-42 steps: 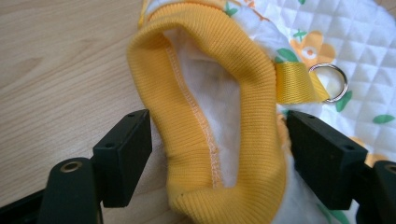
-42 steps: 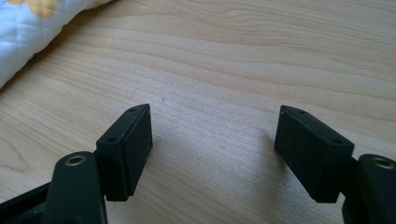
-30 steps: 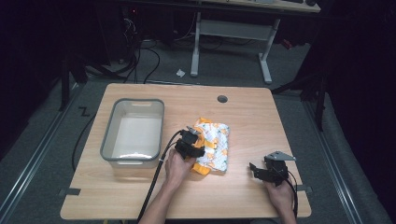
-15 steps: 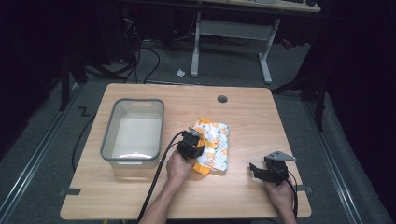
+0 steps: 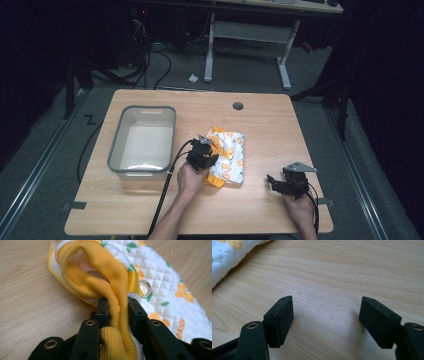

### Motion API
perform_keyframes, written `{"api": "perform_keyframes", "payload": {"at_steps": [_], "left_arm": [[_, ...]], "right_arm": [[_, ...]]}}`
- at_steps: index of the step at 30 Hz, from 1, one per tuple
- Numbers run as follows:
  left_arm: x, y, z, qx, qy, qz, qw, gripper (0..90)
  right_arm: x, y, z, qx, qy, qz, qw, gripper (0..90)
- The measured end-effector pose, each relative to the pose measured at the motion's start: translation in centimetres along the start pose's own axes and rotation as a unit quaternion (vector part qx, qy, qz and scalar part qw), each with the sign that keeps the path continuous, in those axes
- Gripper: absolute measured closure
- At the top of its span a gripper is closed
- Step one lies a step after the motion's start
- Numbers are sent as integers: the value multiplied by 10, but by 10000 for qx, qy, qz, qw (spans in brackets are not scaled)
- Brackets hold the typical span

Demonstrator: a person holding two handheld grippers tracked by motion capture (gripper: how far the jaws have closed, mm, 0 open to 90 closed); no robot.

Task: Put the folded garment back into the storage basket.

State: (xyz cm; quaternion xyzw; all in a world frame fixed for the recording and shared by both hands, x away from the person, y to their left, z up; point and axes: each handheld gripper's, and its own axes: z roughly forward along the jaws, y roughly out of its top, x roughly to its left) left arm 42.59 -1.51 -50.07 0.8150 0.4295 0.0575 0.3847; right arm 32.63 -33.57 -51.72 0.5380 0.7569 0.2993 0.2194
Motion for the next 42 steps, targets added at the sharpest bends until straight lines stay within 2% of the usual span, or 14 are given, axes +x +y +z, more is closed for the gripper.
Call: {"api": "perform_keyframes", "payload": {"at_steps": [2,14,28,30,34,36,42], "left_arm": [[0,2,-6,-143,-66,-39,9999,741],[-1,7,-30,-548,-311,-100,9980,746],[1,11,-51,-787,-401,-98,9960,749],[-1,15,-58,-854,-539,-77,9949,749],[-5,18,-65,-943,-571,-2,9939,750],[-3,18,-70,-1000,-621,-27,9930,750],[2,18,-78,-1062,-602,-76,9925,750]], "right_arm": [[0,0,0,0,0,1,10000,278],[0,0,0,1,1,0,10000,279],[0,0,0,0,1,-1,10000,278],[0,0,0,3,1,9,10000,278],[0,0,0,3,-1,8,10000,278],[0,0,0,4,1,10,10000,278],[0,0,0,3,0,9,10000,278]]}}
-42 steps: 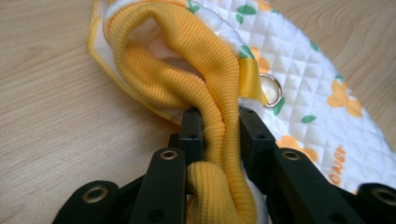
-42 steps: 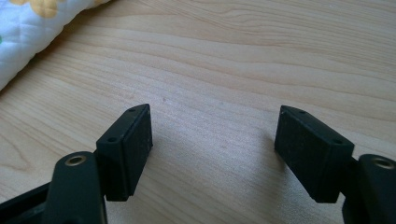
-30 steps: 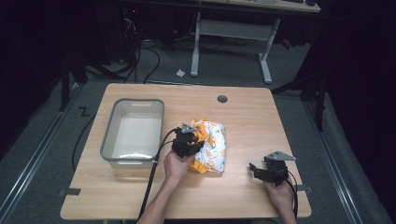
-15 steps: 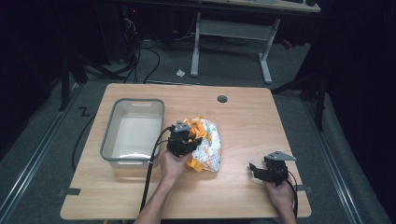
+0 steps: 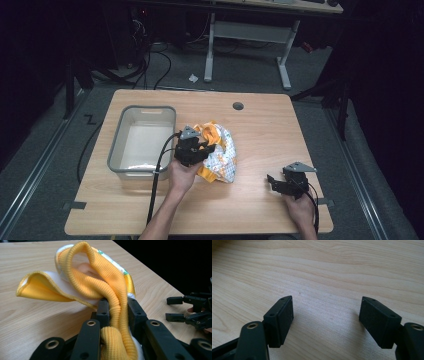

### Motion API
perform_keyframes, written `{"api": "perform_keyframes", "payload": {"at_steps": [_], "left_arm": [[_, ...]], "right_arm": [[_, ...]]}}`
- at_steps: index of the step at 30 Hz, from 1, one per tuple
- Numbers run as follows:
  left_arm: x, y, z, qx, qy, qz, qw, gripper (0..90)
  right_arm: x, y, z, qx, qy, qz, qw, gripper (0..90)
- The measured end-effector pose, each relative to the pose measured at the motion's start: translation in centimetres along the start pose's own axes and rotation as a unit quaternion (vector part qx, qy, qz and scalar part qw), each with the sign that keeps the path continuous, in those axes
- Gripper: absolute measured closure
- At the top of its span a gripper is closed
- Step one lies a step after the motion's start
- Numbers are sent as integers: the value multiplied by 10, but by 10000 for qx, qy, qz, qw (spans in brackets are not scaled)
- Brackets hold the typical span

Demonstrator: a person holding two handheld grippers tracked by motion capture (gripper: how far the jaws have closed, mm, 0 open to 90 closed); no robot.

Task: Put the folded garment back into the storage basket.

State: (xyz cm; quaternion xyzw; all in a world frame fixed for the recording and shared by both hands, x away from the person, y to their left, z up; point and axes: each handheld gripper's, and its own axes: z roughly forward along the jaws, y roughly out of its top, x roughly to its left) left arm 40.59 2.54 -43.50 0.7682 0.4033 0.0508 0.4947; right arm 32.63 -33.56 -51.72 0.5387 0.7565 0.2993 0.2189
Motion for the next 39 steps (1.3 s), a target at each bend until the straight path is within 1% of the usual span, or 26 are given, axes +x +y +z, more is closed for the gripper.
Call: {"api": "perform_keyframes", "payload": {"at_steps": [3,4,8,10,13,14,15,18,20,23,27,29,32,34,36,39], "left_arm": [[2,1,-3,-15,-43,-42,10000,750],[5,2,-6,-39,-136,-107,9998,750],[7,6,-10,-48,-152,-105,9998,750],[7,10,-13,-61,-121,-52,9999,750],[10,14,-19,-79,-115,-47,9999,750],[10,14,-19,-79,-115,-47,9999,750],[11,16,-23,-117,-76,-29,9999,750],[13,18,-27,-165,-65,-24,9998,750],[16,22,-31,-239,-95,-53,9997,750],[18,25,-34,-239,-61,-30,9997,750],[19,31,-43,-262,40,68,9996,751],[20,31,-44,-270,45,53,9996,750],[26,33,-49,-280,122,27,9995,751],[27,33,-51,-295,132,12,9995,751],[31,34,-55,-321,152,-6,9994,751],[32,35,-58,-335,174,-2,9993,751]], "right_arm": [[0,0,0,-3,-1,-7,10000,278],[0,0,0,1,1,4,10000,278],[0,0,0,-2,3,-2,10000,278],[0,0,0,-2,3,-3,10000,278],[0,0,0,-1,4,-2,10000,278],[0,0,0,-3,3,-6,10000,278],[0,0,0,-3,3,-6,10000,278],[0,0,0,-1,4,-1,10000,278],[0,0,0,-2,3,-4,10000,278],[0,0,0,0,4,1,10000,277],[0,0,0,-1,5,-2,10000,278],[0,0,0,-4,4,-11,10000,278],[0,0,0,-4,4,-10,10000,278],[0,0,0,-6,3,-16,10000,278],[0,0,0,-5,2,-16,10000,278],[0,0,0,-3,3,-9,10000,278]]}}
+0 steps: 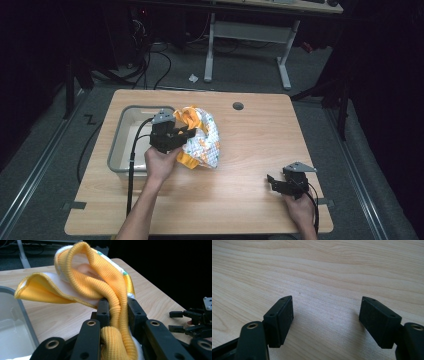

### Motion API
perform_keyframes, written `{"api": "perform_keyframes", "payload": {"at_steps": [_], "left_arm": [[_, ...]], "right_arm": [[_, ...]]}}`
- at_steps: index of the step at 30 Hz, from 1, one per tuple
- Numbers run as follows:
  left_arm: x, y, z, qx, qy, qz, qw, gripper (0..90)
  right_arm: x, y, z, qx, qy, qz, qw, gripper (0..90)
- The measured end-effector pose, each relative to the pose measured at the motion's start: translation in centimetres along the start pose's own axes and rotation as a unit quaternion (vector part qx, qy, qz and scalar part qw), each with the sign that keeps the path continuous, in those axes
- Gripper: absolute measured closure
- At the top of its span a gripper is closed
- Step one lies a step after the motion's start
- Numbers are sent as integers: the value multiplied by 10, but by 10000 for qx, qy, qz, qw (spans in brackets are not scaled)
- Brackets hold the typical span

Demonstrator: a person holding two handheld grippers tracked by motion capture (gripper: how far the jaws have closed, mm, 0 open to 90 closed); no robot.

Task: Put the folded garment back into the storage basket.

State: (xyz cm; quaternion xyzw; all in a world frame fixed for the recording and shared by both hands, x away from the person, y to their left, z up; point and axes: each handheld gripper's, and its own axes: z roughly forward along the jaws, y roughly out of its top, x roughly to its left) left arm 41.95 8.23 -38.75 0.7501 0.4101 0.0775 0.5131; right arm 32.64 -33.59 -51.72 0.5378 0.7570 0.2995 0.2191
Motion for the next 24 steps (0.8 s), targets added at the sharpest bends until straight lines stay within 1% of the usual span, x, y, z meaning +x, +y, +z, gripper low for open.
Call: {"api": "perform_keyframes", "payload": {"at_steps": [9,11,14,17,24], "left_arm": [[10,5,-14,-93,101,-40,9999,751],[14,6,-19,-112,131,-69,9998,751],[17,6,-22,-126,176,-59,9997,751],[21,8,-29,-166,214,-92,9996,752],[27,12,-38,-144,325,-43,9994,751]], "right_arm": [[0,0,0,-2,-2,-7,10000,277],[0,0,0,-2,-3,-5,10000,277],[0,0,0,-2,-3,-5,10000,277],[0,0,0,-2,-4,-6,10000,277],[0,0,0,-1,-6,-3,10000,277]]}}
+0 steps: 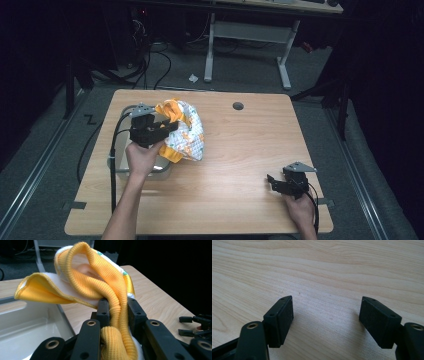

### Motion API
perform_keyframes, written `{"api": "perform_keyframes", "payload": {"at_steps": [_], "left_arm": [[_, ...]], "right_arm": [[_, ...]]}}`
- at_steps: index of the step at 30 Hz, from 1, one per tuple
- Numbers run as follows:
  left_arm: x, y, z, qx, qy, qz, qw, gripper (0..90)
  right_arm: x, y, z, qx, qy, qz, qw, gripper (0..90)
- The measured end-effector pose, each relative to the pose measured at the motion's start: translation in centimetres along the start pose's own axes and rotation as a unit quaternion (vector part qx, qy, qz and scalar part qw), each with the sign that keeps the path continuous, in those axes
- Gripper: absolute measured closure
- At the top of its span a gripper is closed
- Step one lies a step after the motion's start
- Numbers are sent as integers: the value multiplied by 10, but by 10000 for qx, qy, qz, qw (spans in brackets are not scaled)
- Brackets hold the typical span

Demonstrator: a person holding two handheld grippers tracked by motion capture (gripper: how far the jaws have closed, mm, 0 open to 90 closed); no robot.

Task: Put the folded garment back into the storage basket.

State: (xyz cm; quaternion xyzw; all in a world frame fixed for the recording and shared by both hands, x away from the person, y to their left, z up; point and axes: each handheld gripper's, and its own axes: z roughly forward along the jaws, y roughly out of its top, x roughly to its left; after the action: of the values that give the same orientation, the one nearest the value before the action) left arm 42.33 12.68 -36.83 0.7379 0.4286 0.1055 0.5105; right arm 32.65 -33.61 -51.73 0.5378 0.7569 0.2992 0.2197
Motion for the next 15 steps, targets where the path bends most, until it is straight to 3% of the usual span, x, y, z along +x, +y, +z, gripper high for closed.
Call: {"api": "perform_keyframes", "payload": {"at_steps": [15], "left_arm": [[21,-2,-14,98,93,-96,9999,751]], "right_arm": [[0,0,0,0,-2,-3,10000,278]]}}
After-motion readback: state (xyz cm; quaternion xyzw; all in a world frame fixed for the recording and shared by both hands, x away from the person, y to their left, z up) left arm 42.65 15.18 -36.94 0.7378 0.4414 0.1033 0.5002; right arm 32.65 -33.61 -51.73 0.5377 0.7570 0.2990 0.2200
